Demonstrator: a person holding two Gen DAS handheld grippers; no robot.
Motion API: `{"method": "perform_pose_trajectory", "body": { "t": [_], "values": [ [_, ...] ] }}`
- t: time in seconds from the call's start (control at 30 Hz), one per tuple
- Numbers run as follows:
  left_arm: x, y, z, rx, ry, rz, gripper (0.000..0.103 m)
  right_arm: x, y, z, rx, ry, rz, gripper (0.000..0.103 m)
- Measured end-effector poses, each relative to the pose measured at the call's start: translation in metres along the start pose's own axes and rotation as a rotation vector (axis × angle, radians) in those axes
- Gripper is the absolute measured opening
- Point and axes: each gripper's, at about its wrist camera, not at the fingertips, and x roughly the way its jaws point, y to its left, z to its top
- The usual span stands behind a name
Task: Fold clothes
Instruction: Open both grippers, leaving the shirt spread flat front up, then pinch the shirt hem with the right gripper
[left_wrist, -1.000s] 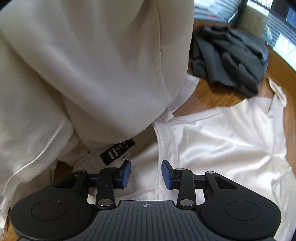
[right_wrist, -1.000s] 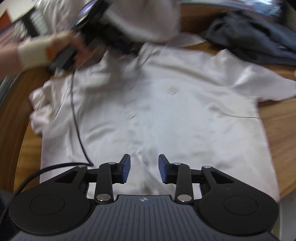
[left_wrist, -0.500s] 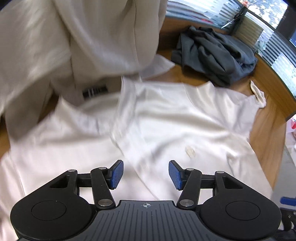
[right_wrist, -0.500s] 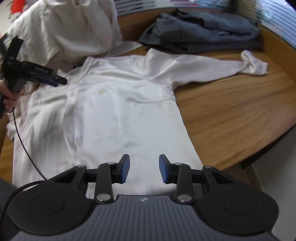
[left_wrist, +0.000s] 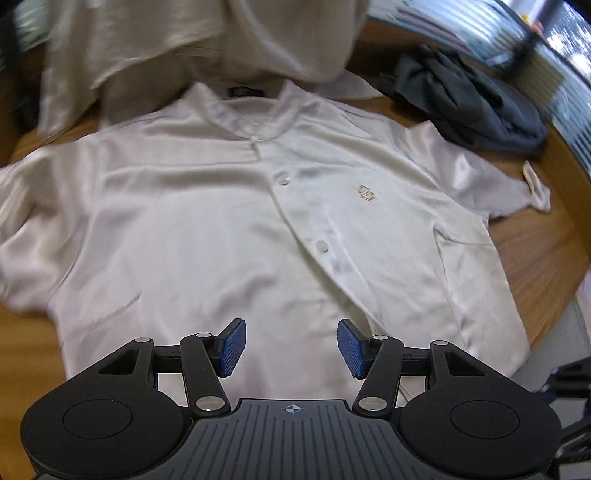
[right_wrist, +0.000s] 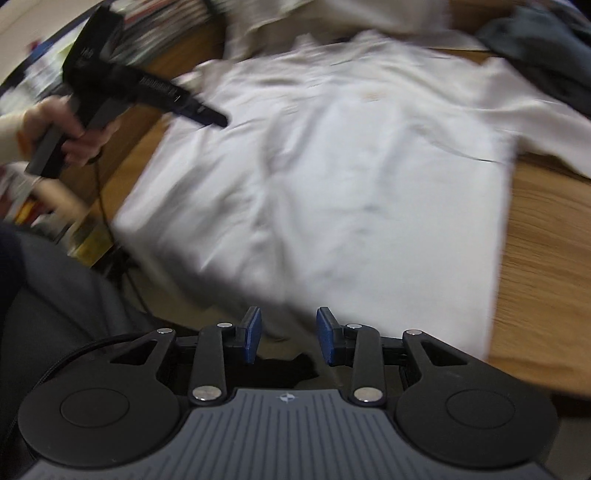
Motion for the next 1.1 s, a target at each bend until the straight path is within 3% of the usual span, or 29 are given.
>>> {"method": "perform_pose_trajectory", "body": {
  "t": [0.17, 0.4, 0.57, 0.6, 0.67, 0.7, 0.97, 1.1],
  "values": [
    [-0.027, 0.007, -0.022, -0.016, -0.033, 0.015, 0.059, 0.029, 0.009, -0.012, -0.022, 0.027, -0.004, 0.038],
    [-0.053, 0.030, -0.041, 0.058, -0.059, -0.008, 0.059, 0.062, 0.009, -0.041, 0.040, -0.060, -0.208, 0.039],
    [-0.072, 0.048, -0.048, 0.135, -0.080, -0.005, 0.059, 0.086, 0.010, -0.050, -0.018, -0.092, -0.194, 0.038],
    [-0.074, 0.051, -0.049, 0.147, -0.082, -0.002, 0.059, 0.089, 0.011, -0.052, -0.036, -0.089, -0.185, 0.035],
    [-0.079, 0.058, -0.050, 0.167, -0.091, -0.003, 0.059, 0.090, 0.013, -0.055, -0.059, -0.080, -0.167, 0.002],
    [-0.081, 0.062, -0.051, 0.174, -0.097, -0.006, 0.059, 0.088, 0.017, -0.057, -0.066, -0.076, -0.169, 0.001],
    [-0.084, 0.077, -0.055, 0.167, -0.112, -0.047, 0.059, 0.035, 0.101, -0.058, -0.068, -0.118, -0.197, 0.001],
    [-0.078, 0.088, -0.062, 0.144, -0.103, -0.045, 0.059, 0.037, 0.155, -0.046, -0.120, -0.100, -0.191, 0.001]
  ]
}}
